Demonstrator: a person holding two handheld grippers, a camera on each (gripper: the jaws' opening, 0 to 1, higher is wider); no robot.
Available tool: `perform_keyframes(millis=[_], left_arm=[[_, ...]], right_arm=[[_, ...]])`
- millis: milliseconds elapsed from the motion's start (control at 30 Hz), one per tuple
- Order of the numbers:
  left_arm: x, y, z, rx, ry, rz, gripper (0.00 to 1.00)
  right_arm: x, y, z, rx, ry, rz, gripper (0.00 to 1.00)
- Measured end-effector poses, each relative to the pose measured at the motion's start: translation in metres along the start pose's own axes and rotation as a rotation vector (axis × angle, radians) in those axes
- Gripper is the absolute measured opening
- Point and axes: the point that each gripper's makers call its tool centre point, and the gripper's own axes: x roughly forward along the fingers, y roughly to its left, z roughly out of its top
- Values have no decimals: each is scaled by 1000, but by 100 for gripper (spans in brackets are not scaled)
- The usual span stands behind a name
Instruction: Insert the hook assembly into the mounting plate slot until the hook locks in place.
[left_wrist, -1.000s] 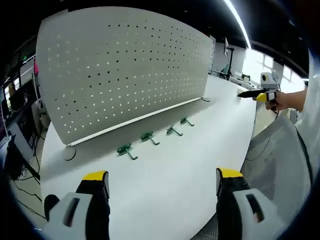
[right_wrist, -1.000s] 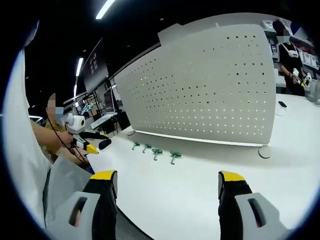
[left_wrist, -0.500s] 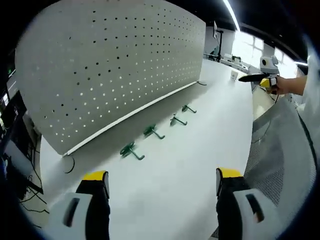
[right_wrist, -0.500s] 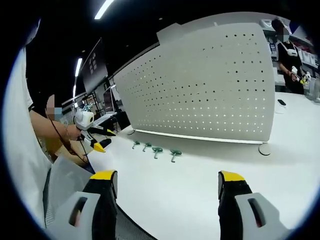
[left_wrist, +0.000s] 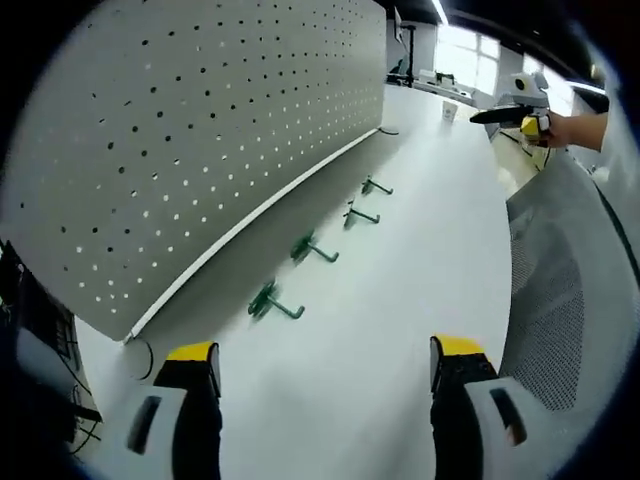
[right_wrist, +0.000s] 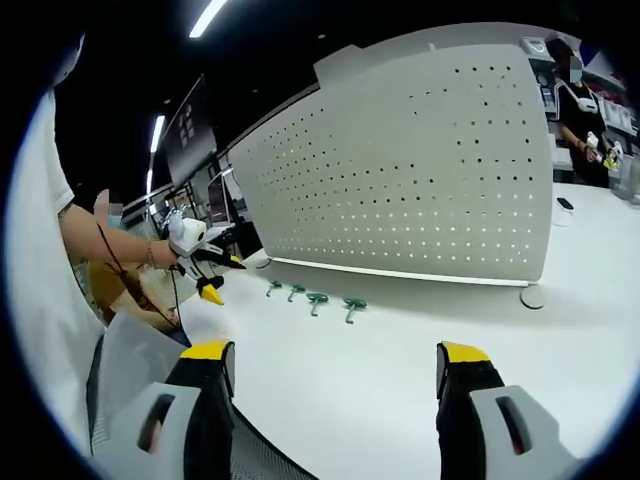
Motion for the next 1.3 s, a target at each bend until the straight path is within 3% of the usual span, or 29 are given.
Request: perform_keyframes(millis=[300,667,800,1300], left_arm=[[15,8,0,55,28,-55,87],[30,25,-6,173,138,-82,84],[35,30,0,161,133,-91,84],[58,42,-9,255,240,-169,80]], right_arm=[[1,0,-2,-2,12,-2,81],[2,-1,-4,-21,26,-14,81],[3,1,-7,-16,28,-11,81],[2,-1,-9,-11,33,-14,80]])
